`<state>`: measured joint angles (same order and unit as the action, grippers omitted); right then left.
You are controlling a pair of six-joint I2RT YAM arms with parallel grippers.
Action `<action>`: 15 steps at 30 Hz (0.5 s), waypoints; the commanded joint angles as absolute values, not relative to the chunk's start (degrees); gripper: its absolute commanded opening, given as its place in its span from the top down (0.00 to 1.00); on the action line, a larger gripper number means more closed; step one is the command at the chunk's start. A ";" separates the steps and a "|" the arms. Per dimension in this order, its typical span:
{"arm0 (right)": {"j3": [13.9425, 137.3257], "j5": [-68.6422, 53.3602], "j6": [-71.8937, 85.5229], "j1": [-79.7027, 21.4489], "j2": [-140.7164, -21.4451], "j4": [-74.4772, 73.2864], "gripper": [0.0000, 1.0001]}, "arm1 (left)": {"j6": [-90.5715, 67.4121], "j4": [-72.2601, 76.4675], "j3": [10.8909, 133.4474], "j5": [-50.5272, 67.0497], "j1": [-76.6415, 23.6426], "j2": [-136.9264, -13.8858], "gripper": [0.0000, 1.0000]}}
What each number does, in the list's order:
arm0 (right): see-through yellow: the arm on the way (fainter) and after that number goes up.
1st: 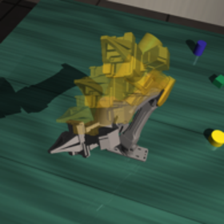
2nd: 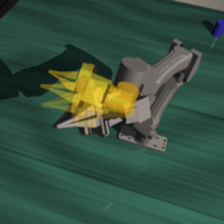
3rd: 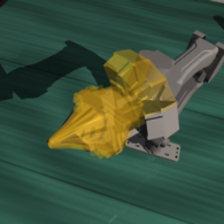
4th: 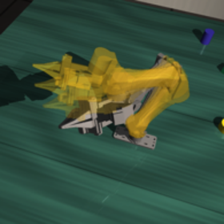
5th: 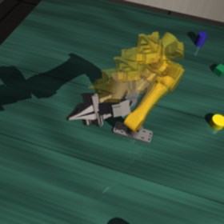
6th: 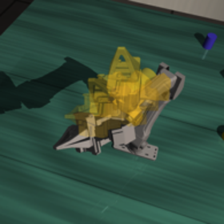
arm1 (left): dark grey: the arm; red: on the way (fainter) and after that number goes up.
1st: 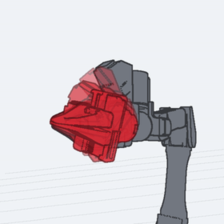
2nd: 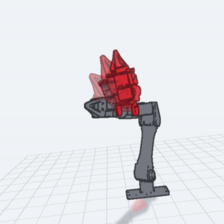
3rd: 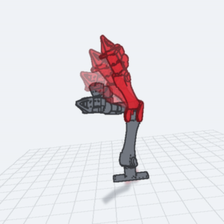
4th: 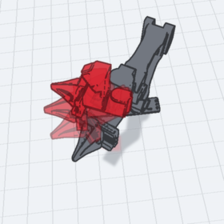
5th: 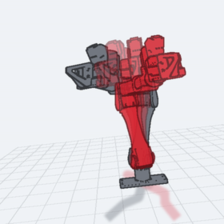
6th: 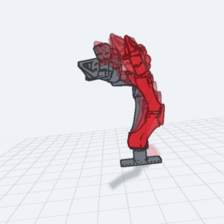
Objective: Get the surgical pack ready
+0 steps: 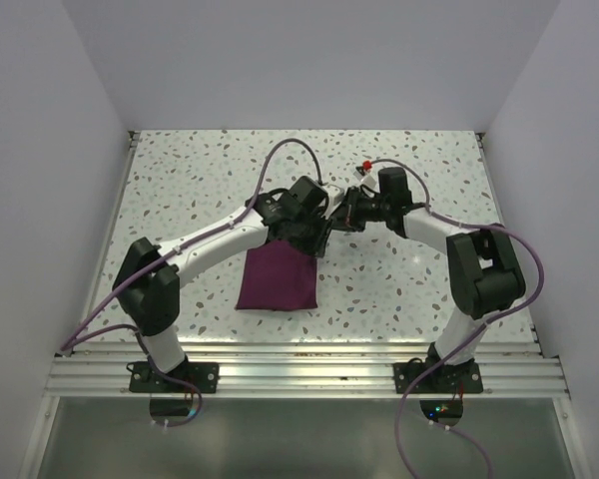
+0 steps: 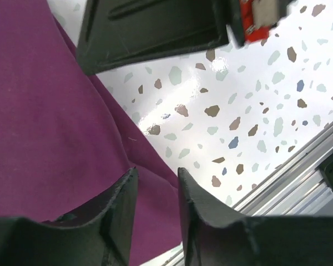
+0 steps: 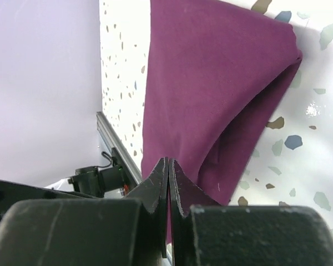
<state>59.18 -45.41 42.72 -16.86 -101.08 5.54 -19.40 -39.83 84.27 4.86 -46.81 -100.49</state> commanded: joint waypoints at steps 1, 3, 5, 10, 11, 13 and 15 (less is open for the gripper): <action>63.19 -46.04 43.22 -16.61 -101.95 1.56 1.00 | -20.04 -32.44 79.64 9.57 -45.09 -98.70 0.63; 66.16 -49.48 44.12 -17.40 -104.31 3.43 1.00 | -20.04 -30.15 77.61 10.37 -44.48 -98.26 0.69; 69.07 -51.32 41.67 -18.36 -105.81 0.20 1.00 | -19.69 -28.40 76.30 10.98 -43.86 -97.91 0.72; 74.00 -56.33 40.43 -19.95 -111.61 -2.82 1.00 | -20.21 -23.49 73.39 12.30 -42.72 -97.30 0.76; 74.09 -57.12 40.78 -20.39 -112.75 -2.64 1.00 | -20.39 -22.68 72.17 12.74 -42.71 -97.56 0.76; 73.31 -58.27 41.57 -20.57 -114.95 -0.55 1.00 | -20.65 -20.58 71.20 15.55 -42.71 -98.78 0.77; 69.64 -59.41 44.11 -20.48 -115.84 4.80 1.00 | -21.53 -19.08 69.09 17.57 -42.71 -99.66 0.78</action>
